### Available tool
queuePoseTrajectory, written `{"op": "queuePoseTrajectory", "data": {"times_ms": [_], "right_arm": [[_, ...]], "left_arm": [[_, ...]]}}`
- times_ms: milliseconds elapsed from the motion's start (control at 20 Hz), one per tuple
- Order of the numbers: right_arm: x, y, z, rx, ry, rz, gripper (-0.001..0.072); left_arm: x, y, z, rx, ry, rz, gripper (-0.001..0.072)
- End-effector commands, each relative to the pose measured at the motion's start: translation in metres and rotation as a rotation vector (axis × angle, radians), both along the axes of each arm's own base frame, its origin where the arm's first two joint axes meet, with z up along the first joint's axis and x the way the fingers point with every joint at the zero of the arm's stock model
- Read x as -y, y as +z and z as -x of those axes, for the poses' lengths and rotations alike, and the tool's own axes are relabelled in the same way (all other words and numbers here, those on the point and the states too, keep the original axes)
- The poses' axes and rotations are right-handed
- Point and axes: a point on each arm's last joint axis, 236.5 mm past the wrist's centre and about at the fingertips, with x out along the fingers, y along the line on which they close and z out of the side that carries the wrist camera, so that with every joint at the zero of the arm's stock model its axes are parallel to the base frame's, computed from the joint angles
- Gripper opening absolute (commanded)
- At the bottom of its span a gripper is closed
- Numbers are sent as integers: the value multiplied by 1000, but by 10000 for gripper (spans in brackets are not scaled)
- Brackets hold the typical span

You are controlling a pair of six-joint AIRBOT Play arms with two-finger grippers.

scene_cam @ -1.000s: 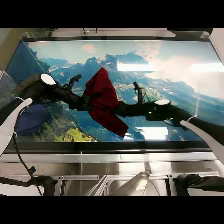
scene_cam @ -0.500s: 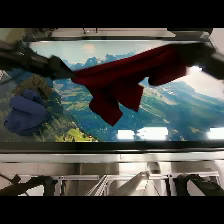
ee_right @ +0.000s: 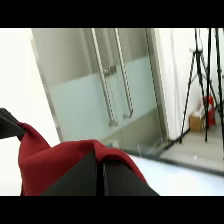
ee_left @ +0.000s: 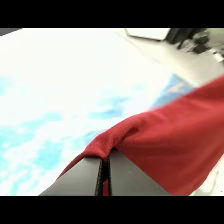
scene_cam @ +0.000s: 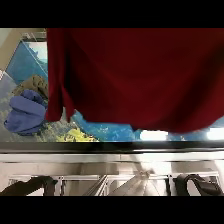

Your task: Fold the shirts.

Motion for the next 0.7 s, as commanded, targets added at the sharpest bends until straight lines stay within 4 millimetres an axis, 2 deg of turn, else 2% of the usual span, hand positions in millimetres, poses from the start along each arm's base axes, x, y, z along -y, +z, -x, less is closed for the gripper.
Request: {"op": "queuePoseTrajectory", "data": {"times_ms": [0,100,200,300,400,450,500,550,600,650], "right_arm": [[0,-61,-59,-225,16,19,15],[0,-124,-107,-419,29,22,15],[-6,-192,-144,-587,55,21,15],[-10,-260,-175,-741,61,9,15],[-1,-323,-204,-863,14,-13,15],[8,-353,-218,-912,-29,-25,15],[18,-377,-227,-949,-68,-35,15],[27,-396,-234,-980,-100,-44,18],[37,-411,-238,-1007,-124,-54,151],[49,-421,-240,-1024,-145,-64,406]], "left_arm": [[7,-56,-58,-80,68,-61,23],[10,-109,-104,-163,108,-70,23],[15,-164,-144,-221,117,-102,23],[18,-223,-175,-282,123,-136,23],[17,-279,-198,-352,142,-157,25],[11,-300,-206,-383,159,-162,28],[0,-316,-214,-412,180,-163,125],[-11,-325,-219,-432,197,-164,372],[-23,-329,-220,-452,208,-165,668],[-36,-330,-217,-487,215,-167,714]]}}
